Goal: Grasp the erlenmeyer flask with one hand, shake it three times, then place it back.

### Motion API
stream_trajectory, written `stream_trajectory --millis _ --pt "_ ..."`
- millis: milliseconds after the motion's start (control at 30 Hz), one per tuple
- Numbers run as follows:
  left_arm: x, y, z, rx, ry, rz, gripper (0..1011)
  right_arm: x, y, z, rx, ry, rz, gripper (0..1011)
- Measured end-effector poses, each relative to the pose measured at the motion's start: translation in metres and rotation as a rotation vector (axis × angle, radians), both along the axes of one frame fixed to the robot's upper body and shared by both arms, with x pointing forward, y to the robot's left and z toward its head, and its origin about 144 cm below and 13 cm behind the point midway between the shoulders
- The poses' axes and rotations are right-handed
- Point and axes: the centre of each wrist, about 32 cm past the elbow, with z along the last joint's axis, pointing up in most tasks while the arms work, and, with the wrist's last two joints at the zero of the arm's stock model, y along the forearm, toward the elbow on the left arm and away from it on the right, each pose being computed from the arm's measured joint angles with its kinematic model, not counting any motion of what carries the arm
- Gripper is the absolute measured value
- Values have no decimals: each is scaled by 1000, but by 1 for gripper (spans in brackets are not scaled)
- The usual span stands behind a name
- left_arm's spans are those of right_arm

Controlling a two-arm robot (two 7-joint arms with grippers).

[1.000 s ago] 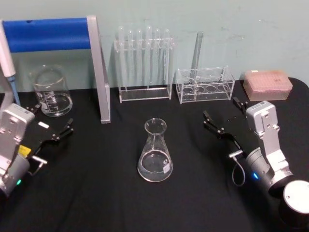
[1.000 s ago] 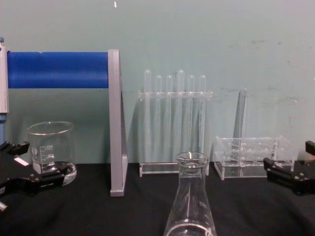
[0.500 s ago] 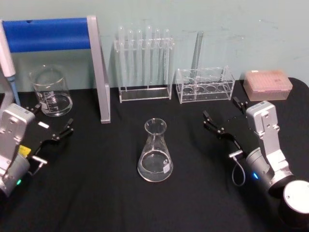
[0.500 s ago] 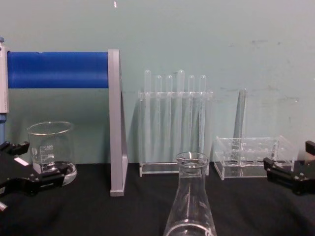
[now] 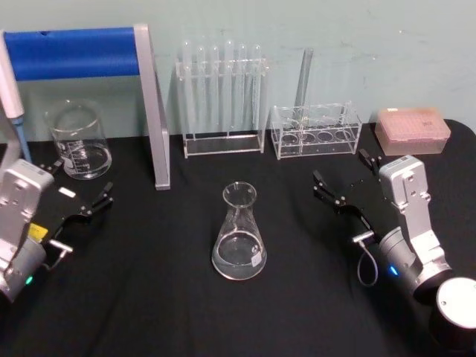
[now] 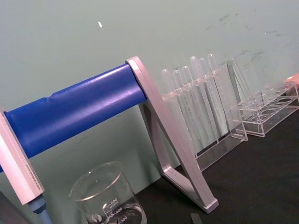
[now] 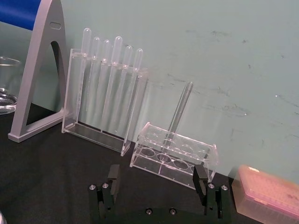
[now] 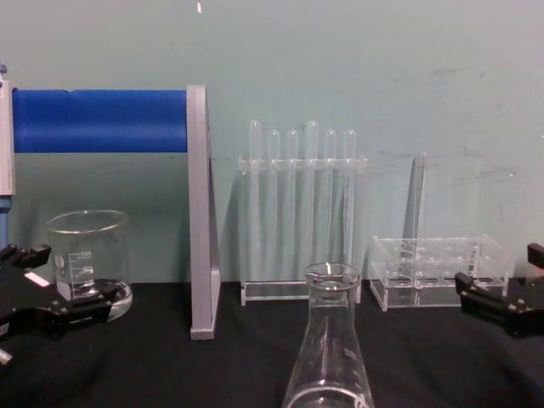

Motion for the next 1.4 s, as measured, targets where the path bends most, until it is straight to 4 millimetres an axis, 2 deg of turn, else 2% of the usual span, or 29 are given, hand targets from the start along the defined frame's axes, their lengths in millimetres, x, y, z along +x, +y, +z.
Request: stream_trajectory --millis 1400 --pt "0 0 0 0 0 0 1001 0 0 0 0 0 0 1000"
